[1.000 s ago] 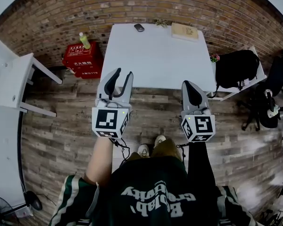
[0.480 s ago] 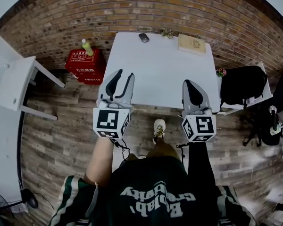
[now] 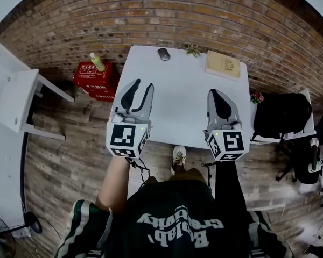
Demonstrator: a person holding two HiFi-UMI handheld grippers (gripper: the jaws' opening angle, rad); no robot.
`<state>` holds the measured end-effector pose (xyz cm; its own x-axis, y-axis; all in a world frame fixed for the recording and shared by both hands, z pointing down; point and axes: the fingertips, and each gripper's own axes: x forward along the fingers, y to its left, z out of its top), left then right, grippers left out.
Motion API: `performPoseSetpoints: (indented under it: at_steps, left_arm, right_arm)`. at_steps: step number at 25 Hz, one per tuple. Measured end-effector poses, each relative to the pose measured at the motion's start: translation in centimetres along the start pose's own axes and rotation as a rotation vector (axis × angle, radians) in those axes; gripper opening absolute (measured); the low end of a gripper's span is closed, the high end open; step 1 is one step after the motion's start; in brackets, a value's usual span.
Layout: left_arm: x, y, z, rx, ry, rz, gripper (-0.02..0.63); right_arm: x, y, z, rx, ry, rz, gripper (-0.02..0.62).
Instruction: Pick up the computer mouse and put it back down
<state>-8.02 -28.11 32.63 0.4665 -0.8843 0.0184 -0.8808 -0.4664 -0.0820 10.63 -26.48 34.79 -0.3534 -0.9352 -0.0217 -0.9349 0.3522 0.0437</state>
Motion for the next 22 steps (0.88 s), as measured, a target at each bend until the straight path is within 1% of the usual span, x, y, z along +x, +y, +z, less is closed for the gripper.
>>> performPoseSetpoints:
  at_steps: [6, 9, 14, 18, 22]
  left_arm:
    - [5.5, 1.0, -0.2, 0.000, 0.025, 0.025, 0.130]
    - [8.1, 1.6, -0.8, 0.006, 0.039, 0.041, 0.130]
    - [12.1, 2.3, -1.9, -0.007, 0.064, 0.058, 0.133]
    - [15.1, 2.5, -3.1, 0.033, 0.096, 0.075, 0.135]
    - [17.9, 2.9, -4.3, 0.034, 0.116, 0.090, 0.138]
  right_arm:
    - [4.8, -3.5, -0.3, 0.016, -0.006, 0.021, 0.014]
    - [7.1, -5.0, -0.8, 0.016, -0.005, 0.035, 0.014]
    - [10.8, -7.4, -1.6, 0.019, 0.007, 0.059, 0.014]
    - [13.7, -9.3, -2.5, 0.020, 0.018, 0.068, 0.014]
    - [15.9, -10.8, -3.7, 0.032, 0.029, 0.071, 0.014]
